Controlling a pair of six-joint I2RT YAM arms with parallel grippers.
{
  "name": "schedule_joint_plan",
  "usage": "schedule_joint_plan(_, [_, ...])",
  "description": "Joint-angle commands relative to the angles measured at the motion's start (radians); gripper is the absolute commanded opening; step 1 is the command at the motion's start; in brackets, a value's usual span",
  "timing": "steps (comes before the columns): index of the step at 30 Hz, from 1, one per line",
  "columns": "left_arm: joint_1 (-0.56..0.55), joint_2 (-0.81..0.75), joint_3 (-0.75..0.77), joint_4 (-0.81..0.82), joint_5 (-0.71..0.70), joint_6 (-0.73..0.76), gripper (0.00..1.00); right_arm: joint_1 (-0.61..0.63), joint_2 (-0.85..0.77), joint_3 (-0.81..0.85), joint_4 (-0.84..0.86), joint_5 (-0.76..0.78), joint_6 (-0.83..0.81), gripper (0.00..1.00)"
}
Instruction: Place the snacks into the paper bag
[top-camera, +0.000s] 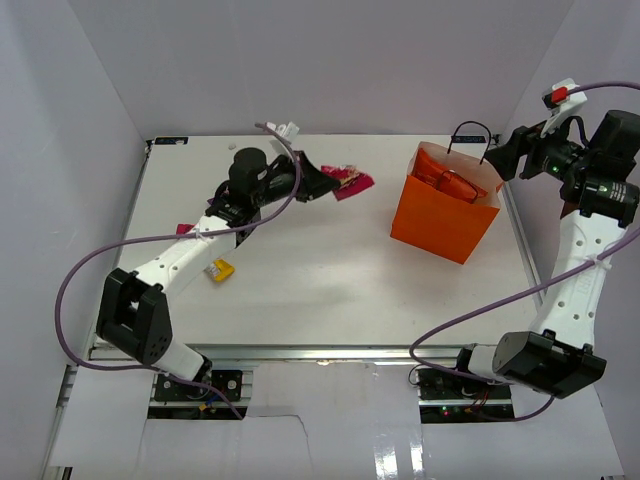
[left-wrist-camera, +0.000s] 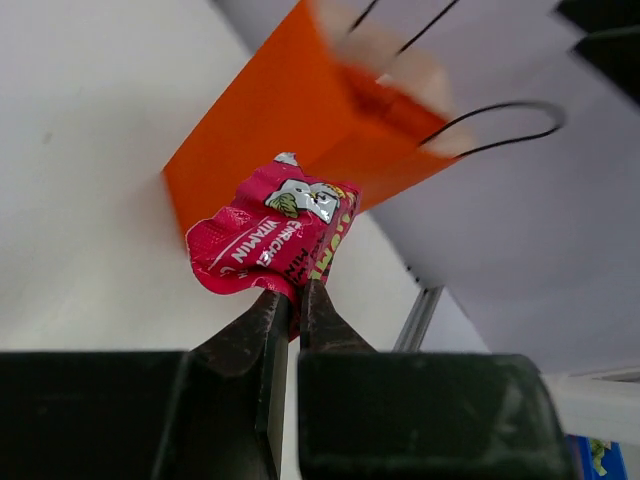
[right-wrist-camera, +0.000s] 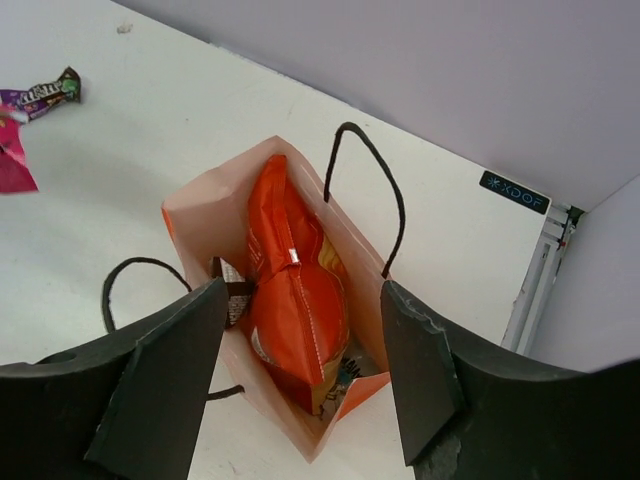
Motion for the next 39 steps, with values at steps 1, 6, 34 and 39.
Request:
schedule_joint_plan(1, [-0.063,0.017,0.192,0.101,0.035,-0.040,0.00,-0.011,-0.045,-0.026,0.059,-0.057,0.043,0.69])
schedule_joint_plan(6, [-0.131,0.215,0.469,0.117,-0.031,-0.098,0.00,-0.026,-0.083,-0.062,0.083,-0.068,0.063,0.70])
schedule_joint_plan(34, [-0.321,0.713,1.087,-0.078,-0.068,-0.183,0.38,-0.077,-0.185,-0.217,0.111,-0.097,0.066,0.71])
schedule_joint_plan(39, [-0.321,0.700,1.156,-0.172,-0.123,-0.108,0.61,-0.077,-0.185,-0.214,0.119,-0.108,0.077,0.72])
